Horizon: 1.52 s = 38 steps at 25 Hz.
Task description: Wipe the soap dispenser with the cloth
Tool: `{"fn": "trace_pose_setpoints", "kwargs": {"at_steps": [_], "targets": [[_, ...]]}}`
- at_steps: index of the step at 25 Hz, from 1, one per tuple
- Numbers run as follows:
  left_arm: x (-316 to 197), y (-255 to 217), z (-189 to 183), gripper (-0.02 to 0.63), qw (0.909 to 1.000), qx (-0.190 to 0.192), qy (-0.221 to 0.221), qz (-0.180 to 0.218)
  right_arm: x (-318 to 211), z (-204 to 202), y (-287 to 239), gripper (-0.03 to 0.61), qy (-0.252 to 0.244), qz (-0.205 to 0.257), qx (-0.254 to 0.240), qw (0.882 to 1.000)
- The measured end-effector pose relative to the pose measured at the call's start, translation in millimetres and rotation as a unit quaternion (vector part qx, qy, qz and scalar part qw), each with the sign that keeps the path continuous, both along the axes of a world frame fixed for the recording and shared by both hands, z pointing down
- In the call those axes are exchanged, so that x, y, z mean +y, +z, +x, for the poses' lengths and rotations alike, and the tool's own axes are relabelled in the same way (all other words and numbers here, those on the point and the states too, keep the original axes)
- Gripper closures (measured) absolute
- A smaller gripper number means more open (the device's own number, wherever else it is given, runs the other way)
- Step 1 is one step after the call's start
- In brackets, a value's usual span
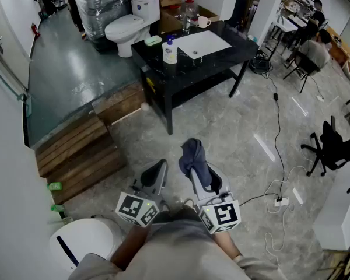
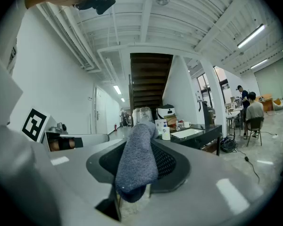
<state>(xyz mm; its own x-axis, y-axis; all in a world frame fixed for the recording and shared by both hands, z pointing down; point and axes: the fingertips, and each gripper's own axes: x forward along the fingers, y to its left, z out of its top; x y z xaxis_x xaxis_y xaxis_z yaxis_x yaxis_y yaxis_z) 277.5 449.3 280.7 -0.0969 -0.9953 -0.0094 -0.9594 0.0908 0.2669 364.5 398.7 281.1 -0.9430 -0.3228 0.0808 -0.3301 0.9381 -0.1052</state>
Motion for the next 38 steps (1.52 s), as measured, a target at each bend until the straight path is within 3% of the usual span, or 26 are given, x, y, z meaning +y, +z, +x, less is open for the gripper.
{"fn": "trace_pose_setpoints", "kwargs": {"at_steps": [11, 28, 32, 38], "targets": [[-29, -2, 16, 0.607, 0.9998, 0.011, 0.019, -0.005, -26, 19, 4, 0.448, 0.007, -0.011, 0.002, 1.000], [-74, 10, 37, 0.607, 0.9994, 0.014, 0.007, -0.030, -75, 42, 23, 0.439, -0.028, -0.056, -0.004, 0.998], [-79, 13, 31, 0.607, 0.9984, 0.052, 0.003, -0.021, -82, 39, 30, 0.437, -0.030, -0.062, 0.005, 0.998], [-99, 18, 6, 0.607, 0.9986, 0.051, -0.002, -0.013, -101, 15, 37, 0.437, -0.034, -0.057, 0.025, 0.997]]}}
